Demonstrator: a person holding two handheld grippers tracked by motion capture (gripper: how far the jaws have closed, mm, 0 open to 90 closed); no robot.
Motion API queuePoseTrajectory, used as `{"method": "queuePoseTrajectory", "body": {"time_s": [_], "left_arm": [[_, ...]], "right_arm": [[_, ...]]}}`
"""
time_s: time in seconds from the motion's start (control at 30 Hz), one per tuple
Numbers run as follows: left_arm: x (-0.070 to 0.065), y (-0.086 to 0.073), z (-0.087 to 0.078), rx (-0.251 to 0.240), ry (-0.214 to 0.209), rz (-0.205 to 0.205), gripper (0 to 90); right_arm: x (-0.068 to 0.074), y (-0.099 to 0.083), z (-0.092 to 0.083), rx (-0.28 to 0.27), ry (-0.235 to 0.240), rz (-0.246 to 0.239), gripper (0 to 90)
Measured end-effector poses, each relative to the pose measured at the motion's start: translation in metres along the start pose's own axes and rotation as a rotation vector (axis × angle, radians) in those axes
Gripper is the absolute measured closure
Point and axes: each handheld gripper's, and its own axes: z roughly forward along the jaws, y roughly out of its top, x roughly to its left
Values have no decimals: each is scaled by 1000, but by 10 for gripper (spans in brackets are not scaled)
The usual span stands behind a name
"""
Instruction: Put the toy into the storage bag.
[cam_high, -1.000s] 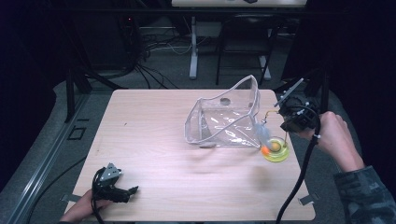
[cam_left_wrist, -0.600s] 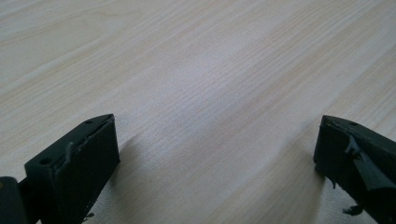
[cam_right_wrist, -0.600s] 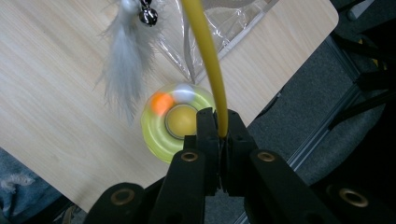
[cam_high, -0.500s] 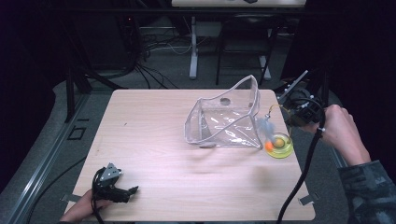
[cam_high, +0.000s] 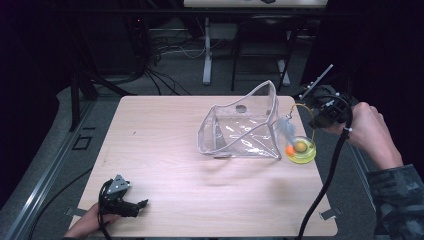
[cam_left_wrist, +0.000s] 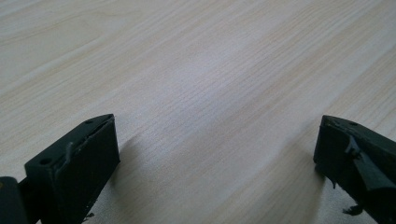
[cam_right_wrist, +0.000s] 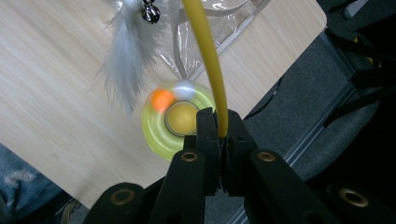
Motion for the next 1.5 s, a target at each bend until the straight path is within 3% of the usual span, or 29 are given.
{"method": "queuePoseTrajectory", "body": {"time_s": [1.0, 1.5], "left_arm": [[0, 0, 0, 0, 0, 0, 0], [0, 0, 0, 0, 1, 2, 0]], "right_arm": [[-10, 27, -44, -26, -58, -11, 877], [-17, 53, -59, -43, -66, -19, 877]]}}
